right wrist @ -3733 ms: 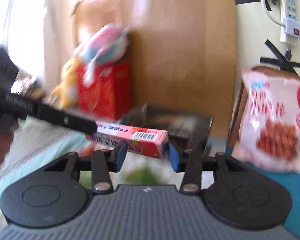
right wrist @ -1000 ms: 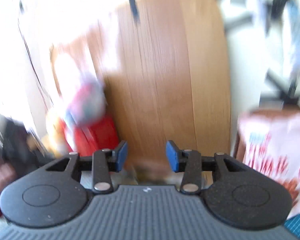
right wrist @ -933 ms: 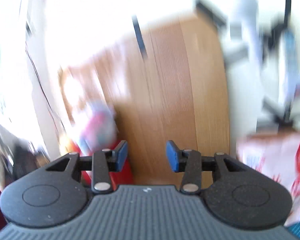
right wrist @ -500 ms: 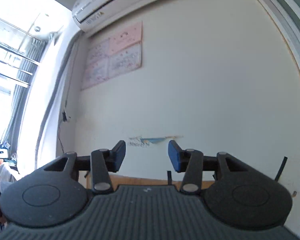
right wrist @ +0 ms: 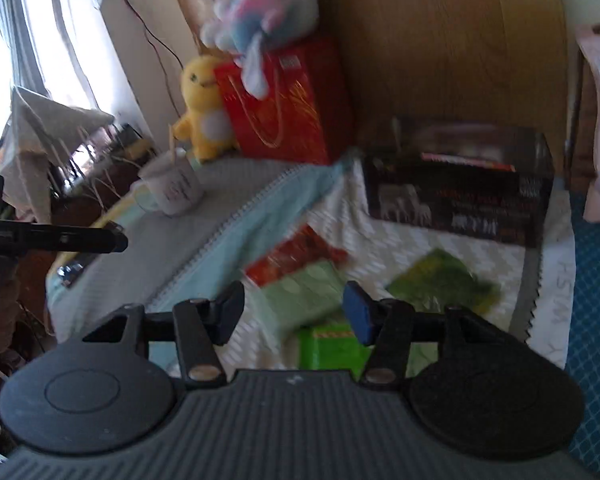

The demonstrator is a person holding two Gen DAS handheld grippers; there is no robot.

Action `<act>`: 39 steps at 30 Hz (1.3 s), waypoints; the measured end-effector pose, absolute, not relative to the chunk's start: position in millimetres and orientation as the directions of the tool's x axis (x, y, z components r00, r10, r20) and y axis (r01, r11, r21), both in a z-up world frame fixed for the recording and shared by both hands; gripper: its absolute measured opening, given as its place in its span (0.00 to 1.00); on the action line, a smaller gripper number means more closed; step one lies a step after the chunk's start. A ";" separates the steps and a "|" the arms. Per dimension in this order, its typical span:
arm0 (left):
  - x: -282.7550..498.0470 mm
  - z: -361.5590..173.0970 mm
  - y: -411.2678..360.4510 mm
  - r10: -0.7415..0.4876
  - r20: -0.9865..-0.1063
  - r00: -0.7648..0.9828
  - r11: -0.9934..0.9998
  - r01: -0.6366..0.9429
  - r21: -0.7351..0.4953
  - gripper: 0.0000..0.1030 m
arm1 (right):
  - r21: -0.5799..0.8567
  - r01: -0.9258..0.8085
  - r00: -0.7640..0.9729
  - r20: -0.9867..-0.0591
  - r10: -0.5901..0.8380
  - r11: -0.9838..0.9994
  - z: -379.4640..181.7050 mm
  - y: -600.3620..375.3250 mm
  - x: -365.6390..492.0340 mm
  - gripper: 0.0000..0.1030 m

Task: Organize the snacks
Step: 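Move the left tool to the light green pack and grasp it, then place the light green pack into the black box with the left tool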

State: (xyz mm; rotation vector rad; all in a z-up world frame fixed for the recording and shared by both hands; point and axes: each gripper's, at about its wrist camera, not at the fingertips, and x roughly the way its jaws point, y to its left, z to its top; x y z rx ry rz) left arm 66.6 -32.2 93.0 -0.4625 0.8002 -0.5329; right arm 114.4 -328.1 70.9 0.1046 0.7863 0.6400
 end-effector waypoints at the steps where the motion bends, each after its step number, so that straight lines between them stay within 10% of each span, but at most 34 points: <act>1: 72.9 81.7 -40.0 -0.621 -0.540 0.568 0.758 0.260 -0.599 0.49 | 0.318 -0.493 0.521 -0.638 0.567 0.810 68.1 -328.8 125.2 0.55; 12: 97.9 24.1 -58.2 -0.670 -0.539 0.510 0.659 0.074 -0.748 0.55 | 0.419 -0.603 0.346 -0.630 0.695 0.679 43.0 -316.6 164.4 0.56; 19: 108.2 11.7 -64.1 -0.688 -0.551 0.472 0.645 0.050 -0.763 0.35 | 0.454 -0.643 0.277 -0.612 0.741 0.616 32.1 -308.9 145.5 0.40; 30: 199.4 108.0 -118.9 -0.682 -0.497 0.537 0.706 0.305 -0.639 0.37 | 0.321 -0.588 0.586 -0.463 0.665 0.742 107.2 -351.5 168.9 0.32; 39: 275.1 80.9 -154.5 -0.605 -0.539 0.585 0.754 0.205 -0.624 0.38 | 0.369 -0.400 0.684 -0.489 0.541 0.839 83.4 -372.1 257.3 0.37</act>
